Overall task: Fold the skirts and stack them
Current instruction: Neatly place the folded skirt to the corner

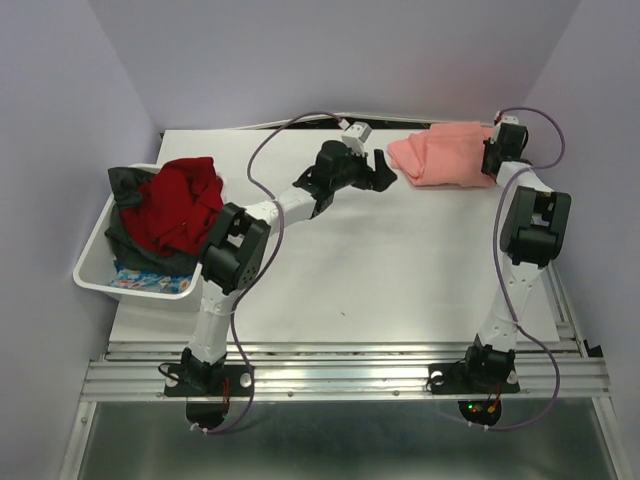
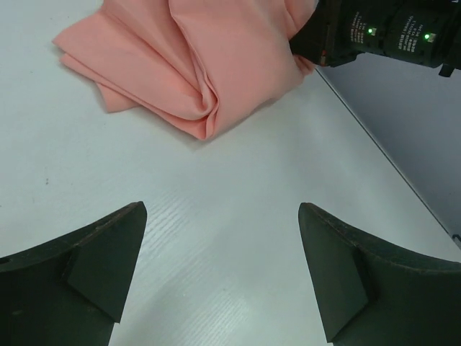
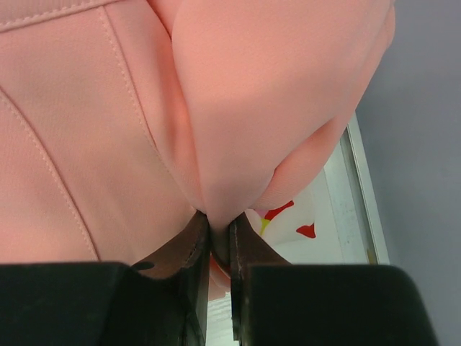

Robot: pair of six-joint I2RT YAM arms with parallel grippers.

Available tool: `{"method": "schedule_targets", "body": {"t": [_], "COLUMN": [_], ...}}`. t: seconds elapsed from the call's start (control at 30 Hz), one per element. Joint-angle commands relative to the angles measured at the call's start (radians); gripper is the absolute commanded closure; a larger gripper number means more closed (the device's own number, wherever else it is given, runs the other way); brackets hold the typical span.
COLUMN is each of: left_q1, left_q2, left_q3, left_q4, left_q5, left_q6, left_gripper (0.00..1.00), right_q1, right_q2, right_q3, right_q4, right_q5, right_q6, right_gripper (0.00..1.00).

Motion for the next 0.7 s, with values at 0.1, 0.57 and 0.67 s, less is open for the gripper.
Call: {"method": "schedule_targets", "body": {"t": [0.1,0.57,0.67], "left_q1": [0.035,0.227,0.236], "left_q2": [-0.131,-0.557,-0.644], "left_q3": [0.021,-0.013,-0.062], "left_q4": [-0.343,-0.771,-0.802], "left_q5": [0.027,-0.056,-0.137], "left_q6": [0.142,0.437,0.500], "left_gripper": [0.01,0.01,0.01], "right_q1": [0.008,0.008,0.008], "right_q2": [0.130,-0.244,-0.328], "right_q3": [0.357,0.334,0.322], "right_q4": [-0.271,-0.478,-0.608], "right_q5": [0.095,-0.021,-0.175], "right_q6": [-0.005,-0.002,-0.004], "right_gripper": [0.44,0.00,0.00]}}
